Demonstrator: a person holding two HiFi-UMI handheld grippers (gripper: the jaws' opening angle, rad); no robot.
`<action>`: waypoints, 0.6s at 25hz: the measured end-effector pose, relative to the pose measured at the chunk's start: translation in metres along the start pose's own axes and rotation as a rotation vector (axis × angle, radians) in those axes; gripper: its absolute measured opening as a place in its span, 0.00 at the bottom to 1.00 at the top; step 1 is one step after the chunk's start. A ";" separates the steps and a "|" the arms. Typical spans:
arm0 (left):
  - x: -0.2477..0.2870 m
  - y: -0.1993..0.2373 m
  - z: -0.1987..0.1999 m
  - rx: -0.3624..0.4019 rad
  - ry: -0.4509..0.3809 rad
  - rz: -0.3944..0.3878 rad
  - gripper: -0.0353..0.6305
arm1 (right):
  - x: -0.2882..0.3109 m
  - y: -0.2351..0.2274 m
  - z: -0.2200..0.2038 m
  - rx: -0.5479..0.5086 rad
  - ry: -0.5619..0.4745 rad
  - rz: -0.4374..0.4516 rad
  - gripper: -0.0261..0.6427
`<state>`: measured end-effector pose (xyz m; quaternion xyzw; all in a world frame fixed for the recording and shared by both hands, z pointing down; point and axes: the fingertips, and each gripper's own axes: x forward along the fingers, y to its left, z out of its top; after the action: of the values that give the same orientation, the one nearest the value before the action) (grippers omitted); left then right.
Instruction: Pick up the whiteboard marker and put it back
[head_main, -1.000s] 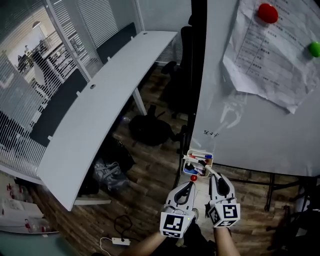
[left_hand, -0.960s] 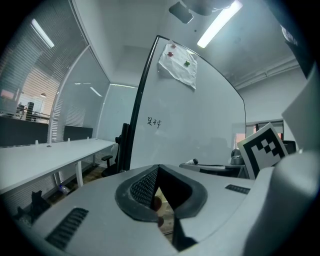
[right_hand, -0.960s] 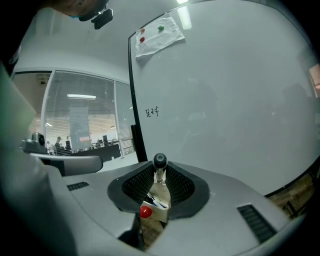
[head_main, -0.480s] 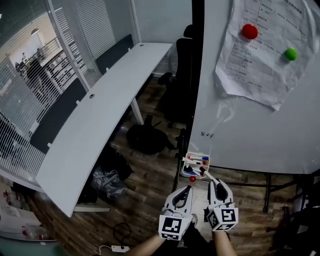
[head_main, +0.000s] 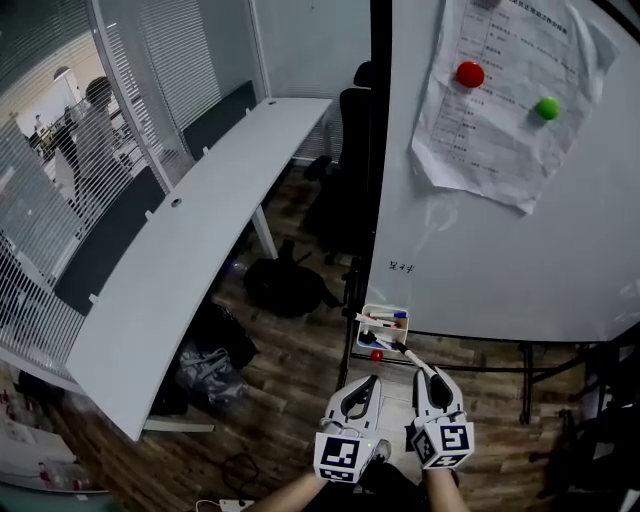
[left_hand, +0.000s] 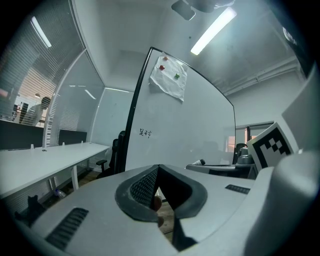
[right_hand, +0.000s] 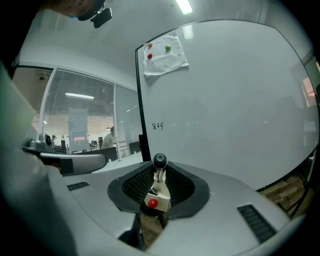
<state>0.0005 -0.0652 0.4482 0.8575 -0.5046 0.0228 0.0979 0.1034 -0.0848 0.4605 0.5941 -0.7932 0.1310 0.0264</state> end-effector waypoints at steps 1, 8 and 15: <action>-0.001 -0.002 0.001 0.001 -0.001 -0.001 0.06 | -0.003 0.000 0.002 0.001 -0.004 -0.001 0.16; -0.009 -0.022 0.007 0.019 -0.017 -0.003 0.06 | -0.029 -0.003 0.012 0.009 -0.039 0.028 0.16; -0.023 -0.051 0.012 0.030 -0.030 0.021 0.06 | -0.068 -0.018 0.028 0.005 -0.056 0.035 0.16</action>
<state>0.0330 -0.0232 0.4255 0.8538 -0.5145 0.0186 0.0771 0.1433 -0.0321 0.4231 0.5835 -0.8037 0.1168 0.0004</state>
